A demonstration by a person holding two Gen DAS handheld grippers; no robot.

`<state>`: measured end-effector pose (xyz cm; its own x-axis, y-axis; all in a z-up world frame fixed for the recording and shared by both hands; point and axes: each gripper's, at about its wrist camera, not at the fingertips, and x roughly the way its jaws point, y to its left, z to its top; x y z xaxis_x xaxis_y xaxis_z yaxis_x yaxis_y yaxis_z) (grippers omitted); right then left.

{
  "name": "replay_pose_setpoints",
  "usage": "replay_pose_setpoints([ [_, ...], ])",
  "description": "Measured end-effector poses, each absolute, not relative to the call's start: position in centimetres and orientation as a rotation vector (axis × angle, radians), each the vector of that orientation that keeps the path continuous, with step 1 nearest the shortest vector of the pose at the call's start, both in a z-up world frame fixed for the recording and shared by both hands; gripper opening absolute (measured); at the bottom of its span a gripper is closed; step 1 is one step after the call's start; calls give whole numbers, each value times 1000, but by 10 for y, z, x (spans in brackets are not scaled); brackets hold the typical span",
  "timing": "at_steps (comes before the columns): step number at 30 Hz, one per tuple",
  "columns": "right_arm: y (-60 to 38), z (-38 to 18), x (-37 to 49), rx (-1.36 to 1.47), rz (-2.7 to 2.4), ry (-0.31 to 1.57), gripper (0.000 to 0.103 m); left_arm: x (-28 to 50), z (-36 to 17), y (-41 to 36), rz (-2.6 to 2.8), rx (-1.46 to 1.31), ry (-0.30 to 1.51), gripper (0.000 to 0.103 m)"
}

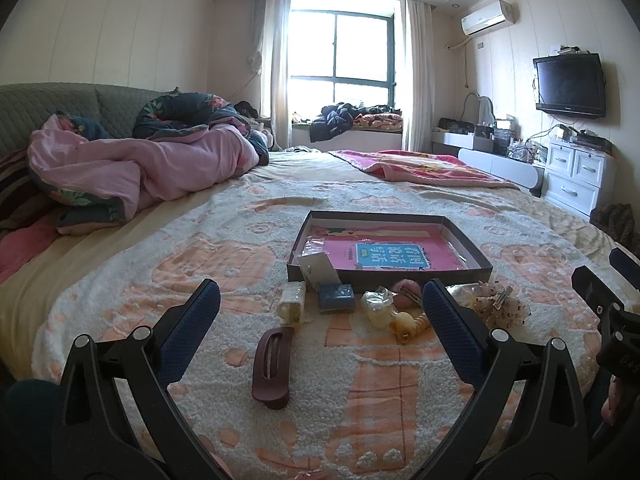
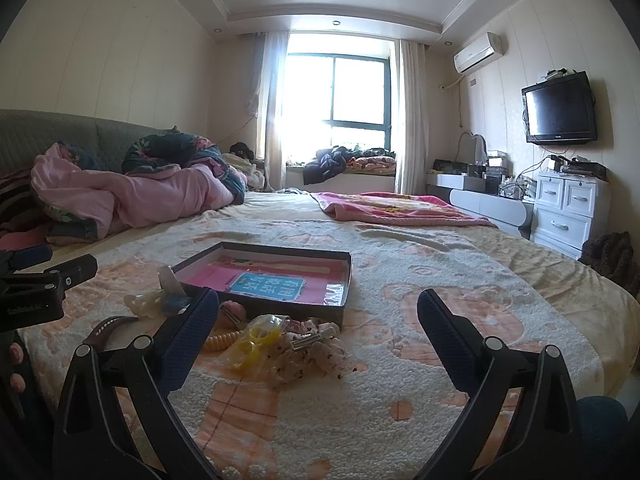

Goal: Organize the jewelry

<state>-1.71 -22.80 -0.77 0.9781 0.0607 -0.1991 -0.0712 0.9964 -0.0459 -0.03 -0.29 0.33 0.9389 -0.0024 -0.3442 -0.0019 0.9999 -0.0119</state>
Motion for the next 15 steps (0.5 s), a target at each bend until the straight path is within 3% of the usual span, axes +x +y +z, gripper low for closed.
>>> replay_pose_setpoints([
  [15,-226,-8,-16,-55,72,204,97,-1,3,-3,1,-12,350,93],
])
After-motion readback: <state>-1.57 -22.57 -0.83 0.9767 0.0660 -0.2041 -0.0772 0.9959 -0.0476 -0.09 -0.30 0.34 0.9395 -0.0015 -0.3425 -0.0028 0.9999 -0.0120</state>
